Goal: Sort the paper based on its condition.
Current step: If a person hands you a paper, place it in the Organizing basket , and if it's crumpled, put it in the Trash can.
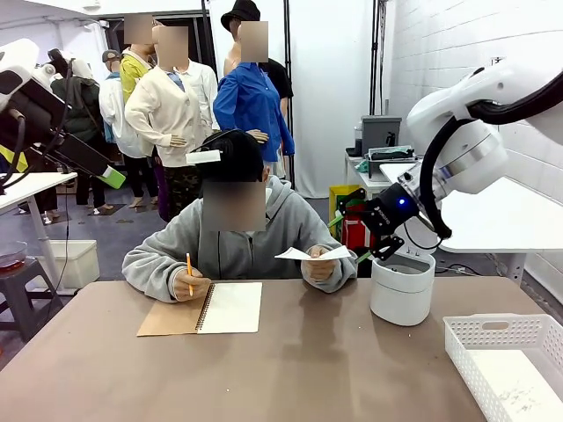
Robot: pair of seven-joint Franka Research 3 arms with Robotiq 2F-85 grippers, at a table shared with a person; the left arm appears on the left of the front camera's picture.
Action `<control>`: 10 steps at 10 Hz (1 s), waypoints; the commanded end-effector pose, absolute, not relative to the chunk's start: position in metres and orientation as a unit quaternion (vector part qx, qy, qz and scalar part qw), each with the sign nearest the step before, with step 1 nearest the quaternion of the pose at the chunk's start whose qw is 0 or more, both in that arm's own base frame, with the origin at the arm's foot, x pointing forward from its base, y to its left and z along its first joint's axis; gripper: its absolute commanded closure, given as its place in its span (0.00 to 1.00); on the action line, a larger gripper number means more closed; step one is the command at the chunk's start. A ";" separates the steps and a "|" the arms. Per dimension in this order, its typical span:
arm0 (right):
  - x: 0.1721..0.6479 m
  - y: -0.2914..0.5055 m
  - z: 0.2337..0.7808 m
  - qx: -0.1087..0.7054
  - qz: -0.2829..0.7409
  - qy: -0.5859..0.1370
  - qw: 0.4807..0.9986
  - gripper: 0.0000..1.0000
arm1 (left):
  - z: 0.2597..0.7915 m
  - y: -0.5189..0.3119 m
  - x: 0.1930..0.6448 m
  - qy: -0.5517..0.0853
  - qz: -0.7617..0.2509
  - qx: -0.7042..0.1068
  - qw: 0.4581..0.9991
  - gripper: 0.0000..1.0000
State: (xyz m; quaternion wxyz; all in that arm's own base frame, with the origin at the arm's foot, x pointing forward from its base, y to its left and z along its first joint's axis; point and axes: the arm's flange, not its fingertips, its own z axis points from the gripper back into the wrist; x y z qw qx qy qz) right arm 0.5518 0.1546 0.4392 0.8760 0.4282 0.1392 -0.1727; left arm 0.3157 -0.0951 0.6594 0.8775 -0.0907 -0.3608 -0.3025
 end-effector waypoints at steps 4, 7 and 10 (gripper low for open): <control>0.566 0.171 0.422 0.453 -0.186 0.165 0.856 0.00 | 0.660 -0.096 0.315 -0.360 -0.297 -0.100 0.879 0.00; 0.568 0.176 0.421 0.464 -0.162 0.182 0.852 0.00 | 0.660 -0.096 0.315 -0.360 -0.297 -0.100 0.879 0.00; 0.558 0.170 0.422 0.450 -0.184 0.169 0.858 0.55 | 0.660 -0.096 0.315 -0.360 -0.297 -0.100 0.879 0.00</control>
